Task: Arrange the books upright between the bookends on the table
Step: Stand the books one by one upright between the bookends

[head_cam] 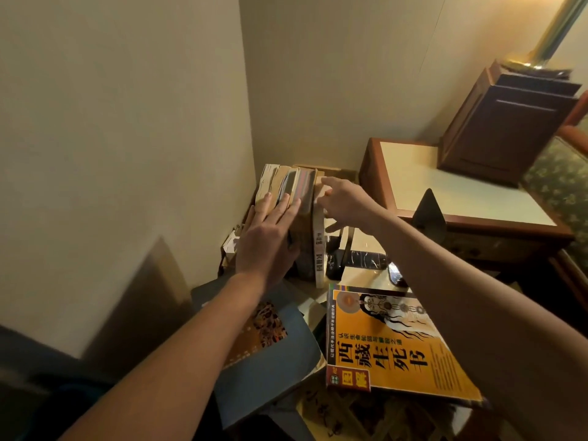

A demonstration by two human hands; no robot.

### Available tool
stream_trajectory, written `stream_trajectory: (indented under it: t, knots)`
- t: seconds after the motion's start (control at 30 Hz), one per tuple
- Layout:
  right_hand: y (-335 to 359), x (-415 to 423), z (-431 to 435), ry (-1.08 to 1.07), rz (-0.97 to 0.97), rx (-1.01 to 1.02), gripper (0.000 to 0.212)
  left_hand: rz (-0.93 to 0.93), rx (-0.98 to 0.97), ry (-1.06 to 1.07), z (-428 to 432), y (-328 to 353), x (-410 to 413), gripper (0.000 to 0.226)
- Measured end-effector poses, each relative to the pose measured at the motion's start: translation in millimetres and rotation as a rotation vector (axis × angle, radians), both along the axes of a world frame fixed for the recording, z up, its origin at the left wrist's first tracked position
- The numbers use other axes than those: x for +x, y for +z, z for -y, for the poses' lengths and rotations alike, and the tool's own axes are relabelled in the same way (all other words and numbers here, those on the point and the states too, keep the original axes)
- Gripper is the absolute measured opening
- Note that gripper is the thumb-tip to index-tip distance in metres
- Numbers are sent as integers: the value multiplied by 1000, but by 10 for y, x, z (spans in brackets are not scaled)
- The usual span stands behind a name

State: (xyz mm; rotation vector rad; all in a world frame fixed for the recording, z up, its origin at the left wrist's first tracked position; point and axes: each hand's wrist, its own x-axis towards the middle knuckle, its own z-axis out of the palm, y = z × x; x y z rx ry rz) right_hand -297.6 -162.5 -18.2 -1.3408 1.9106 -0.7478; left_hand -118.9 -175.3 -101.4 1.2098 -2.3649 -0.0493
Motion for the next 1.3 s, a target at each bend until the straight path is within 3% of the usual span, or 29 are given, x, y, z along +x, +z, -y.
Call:
stream_trajectory:
  t: [0.1,0.2,0.27,0.37,0.57,0.97,1.3]
  knots:
    - [32,-49,-155,152,33,88,75,29,-7,-2,15,11,-4,83]
    - [-31,-30,-326,370,-226,91,106,21,4,10,-16,18,-31,81]
    - [-197,14,-386,372,-368,-46,114,-4,-15,25,-34,8,-54,74]
    - [-472,50,-403,284,-410,-220,115,-22,-45,41,-38,-20,-86,71]
    - [-615,60,-303,222,-460,-310,109,-40,-29,37,-36,-31,-91,72]
    - [-687,100,-259,185,-462,-362,104,-63,-1,32,-36,-21,-63,74]
    - [-597,86,-660,173,-406,-417,100,55,132,-43,-51,82,-1,91]
